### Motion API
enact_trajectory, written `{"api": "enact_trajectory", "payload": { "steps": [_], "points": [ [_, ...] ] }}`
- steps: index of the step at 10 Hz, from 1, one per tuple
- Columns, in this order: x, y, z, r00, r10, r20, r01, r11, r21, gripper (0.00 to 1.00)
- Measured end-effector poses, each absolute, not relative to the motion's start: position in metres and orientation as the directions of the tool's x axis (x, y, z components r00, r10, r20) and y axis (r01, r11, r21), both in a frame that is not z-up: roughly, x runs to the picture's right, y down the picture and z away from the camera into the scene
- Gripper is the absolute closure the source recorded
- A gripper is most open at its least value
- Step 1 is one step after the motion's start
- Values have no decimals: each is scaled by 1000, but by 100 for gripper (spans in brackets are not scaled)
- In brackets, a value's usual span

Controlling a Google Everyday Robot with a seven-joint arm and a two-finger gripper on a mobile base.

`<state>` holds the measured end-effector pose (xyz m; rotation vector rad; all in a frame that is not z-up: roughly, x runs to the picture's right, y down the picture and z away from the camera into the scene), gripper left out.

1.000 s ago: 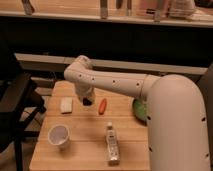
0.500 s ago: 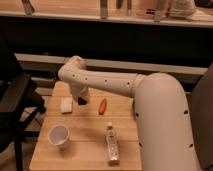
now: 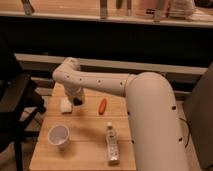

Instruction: Place the eraser on the white sponge

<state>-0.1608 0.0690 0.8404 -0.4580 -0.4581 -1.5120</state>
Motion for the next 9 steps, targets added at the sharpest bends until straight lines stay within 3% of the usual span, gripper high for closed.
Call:
{"api": "enact_trajectory", "payload": {
  "steps": [9],
  "points": [
    [-178, 76, 850, -64, -827, 559, 998, -40, 56, 99]
  ]
}}
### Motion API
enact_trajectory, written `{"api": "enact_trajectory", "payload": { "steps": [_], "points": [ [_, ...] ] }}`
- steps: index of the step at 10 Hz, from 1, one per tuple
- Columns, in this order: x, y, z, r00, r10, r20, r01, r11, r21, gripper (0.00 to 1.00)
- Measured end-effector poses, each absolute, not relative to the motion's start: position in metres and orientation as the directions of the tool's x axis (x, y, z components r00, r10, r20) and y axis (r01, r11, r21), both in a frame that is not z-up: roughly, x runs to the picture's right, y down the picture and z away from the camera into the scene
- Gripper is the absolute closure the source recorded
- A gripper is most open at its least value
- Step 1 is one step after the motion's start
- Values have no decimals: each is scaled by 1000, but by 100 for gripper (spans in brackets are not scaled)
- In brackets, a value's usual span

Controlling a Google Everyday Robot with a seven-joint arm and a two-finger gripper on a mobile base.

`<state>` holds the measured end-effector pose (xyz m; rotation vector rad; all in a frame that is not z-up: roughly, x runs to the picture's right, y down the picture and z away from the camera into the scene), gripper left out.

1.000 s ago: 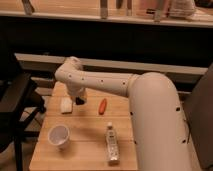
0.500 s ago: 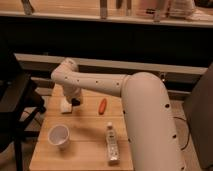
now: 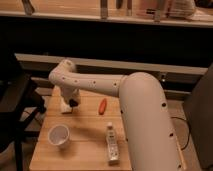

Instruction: Place the eraser on the white sponge

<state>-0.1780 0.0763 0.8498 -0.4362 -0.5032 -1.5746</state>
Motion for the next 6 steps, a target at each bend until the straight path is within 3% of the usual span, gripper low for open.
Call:
{"api": "enact_trajectory", "payload": {
  "steps": [6],
  "points": [
    [-173, 83, 852, -96, -821, 562, 995, -57, 87, 99]
  ]
}}
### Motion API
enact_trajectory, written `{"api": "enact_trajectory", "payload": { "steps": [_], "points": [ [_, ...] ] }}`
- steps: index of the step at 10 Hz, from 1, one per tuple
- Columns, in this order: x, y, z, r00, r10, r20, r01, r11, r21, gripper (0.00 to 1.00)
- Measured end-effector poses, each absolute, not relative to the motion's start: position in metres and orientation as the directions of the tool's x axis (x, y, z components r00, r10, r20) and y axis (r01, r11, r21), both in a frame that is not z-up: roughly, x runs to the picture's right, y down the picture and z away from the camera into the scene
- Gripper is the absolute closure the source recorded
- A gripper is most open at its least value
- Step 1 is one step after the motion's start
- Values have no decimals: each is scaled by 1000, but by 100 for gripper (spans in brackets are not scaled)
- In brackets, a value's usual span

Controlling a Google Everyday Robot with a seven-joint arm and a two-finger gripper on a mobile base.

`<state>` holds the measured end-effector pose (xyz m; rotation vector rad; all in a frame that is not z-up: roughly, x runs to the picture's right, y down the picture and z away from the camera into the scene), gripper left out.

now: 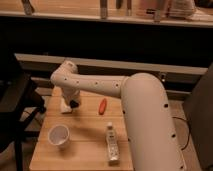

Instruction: Place the eraser on the white sponge

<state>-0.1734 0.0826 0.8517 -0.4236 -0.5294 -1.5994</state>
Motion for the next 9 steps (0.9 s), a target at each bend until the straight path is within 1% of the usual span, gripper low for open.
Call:
{"api": "enact_trajectory", "payload": {
  "steps": [9],
  "points": [
    [-174, 89, 848, -144, -817, 559, 988, -88, 125, 99]
  ]
}}
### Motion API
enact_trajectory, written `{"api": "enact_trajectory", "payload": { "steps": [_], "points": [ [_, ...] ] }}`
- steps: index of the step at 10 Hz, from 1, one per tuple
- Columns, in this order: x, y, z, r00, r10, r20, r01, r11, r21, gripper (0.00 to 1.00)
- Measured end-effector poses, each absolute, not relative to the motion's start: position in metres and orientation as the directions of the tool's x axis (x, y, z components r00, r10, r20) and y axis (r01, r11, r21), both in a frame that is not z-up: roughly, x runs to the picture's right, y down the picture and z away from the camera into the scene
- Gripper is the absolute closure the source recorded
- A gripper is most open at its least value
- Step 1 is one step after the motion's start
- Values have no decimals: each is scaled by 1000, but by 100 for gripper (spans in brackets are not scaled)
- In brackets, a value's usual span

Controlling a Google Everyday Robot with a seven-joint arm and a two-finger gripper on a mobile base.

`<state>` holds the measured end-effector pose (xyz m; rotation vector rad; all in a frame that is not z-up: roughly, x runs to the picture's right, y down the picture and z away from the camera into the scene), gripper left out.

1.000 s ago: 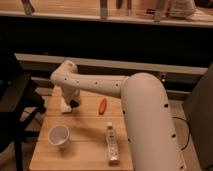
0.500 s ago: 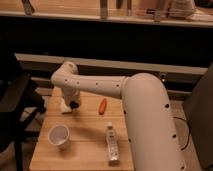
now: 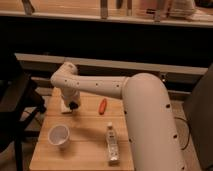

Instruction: Place the eraser on the white sponge

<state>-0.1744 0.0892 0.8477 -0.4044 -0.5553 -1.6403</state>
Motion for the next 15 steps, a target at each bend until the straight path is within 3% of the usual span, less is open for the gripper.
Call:
{"api": "enact_trajectory", "payload": {
  "steps": [15],
  "points": [
    [-176, 89, 848, -197, -812, 549, 978, -124, 167, 99]
  ]
}}
